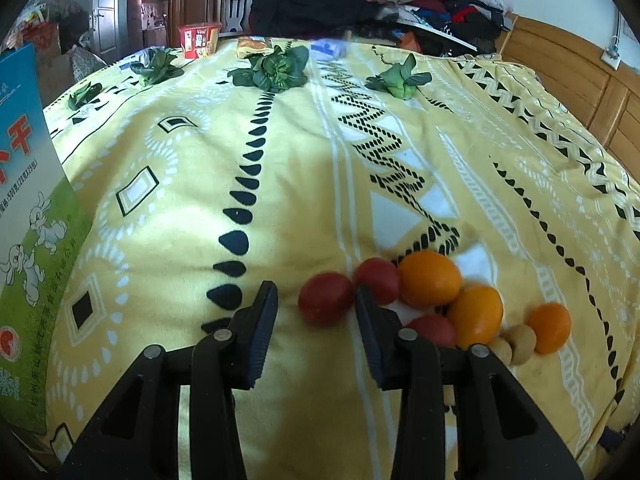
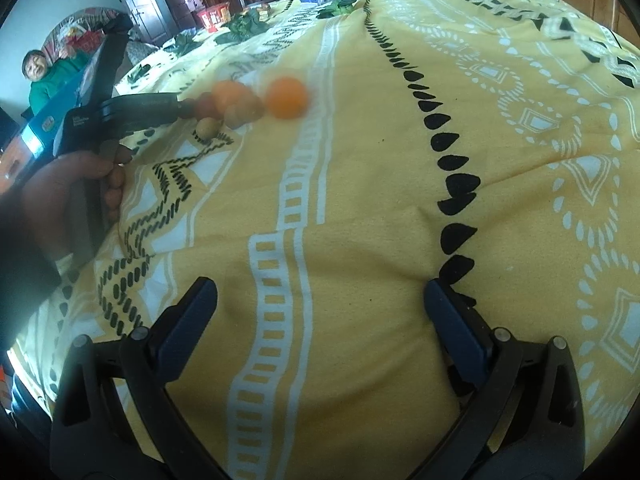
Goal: Organize fruits
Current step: 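Reach the left tool to the red tomato and close on it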
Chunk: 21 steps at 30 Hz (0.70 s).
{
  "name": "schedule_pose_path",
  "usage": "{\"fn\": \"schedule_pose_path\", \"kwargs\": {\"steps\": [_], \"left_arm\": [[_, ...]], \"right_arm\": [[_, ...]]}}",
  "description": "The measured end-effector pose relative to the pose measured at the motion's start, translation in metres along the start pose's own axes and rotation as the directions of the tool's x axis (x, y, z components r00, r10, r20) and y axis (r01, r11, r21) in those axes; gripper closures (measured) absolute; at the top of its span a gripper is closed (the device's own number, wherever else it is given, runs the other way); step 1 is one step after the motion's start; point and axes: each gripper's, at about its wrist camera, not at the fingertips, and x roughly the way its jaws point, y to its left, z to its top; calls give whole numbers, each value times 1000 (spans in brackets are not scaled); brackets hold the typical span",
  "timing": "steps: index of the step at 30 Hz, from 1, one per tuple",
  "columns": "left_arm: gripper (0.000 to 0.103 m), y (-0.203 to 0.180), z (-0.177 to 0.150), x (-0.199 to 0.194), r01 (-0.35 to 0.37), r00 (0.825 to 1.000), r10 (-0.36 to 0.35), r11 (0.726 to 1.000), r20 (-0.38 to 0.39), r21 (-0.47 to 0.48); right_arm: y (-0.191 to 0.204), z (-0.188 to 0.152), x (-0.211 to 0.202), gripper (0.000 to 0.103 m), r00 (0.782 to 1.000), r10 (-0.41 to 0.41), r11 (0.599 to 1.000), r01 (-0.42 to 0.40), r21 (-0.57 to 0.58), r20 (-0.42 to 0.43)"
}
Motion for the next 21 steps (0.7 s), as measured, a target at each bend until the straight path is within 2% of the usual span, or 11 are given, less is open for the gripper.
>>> {"fn": "schedule_pose_path", "kwargs": {"steps": [6,8,11,15,19,21], "left_arm": [[62,7,1,10,31,999,-32,999,-36,-32],[75,6,1,8,46,998,-47,998,-31,-30],[75,1,-1,0,45,999,-45,999,-4,-7],[75,7,-5,-24,57,998,-55,997,38,-57],[75,8,-18,-61,99,993,-93,993,76,-68],[75,5,-29,-80,117,990,-112,992,87,-55]], "right_arm": [[3,0,2,0,1000,-19,1000,19,-20,-3],[2,0,1,0,1000,-16,1000,15,-19,-2],[0,1,-2,1,1000,-5,1000,5,-7,5],[-1,7,-17,27,997,54,999,-55,1,50],[4,26,-31,35,988,105,994,-104,-19,110],[10,47,-31,35,986,116,993,-112,-38,121]]}}
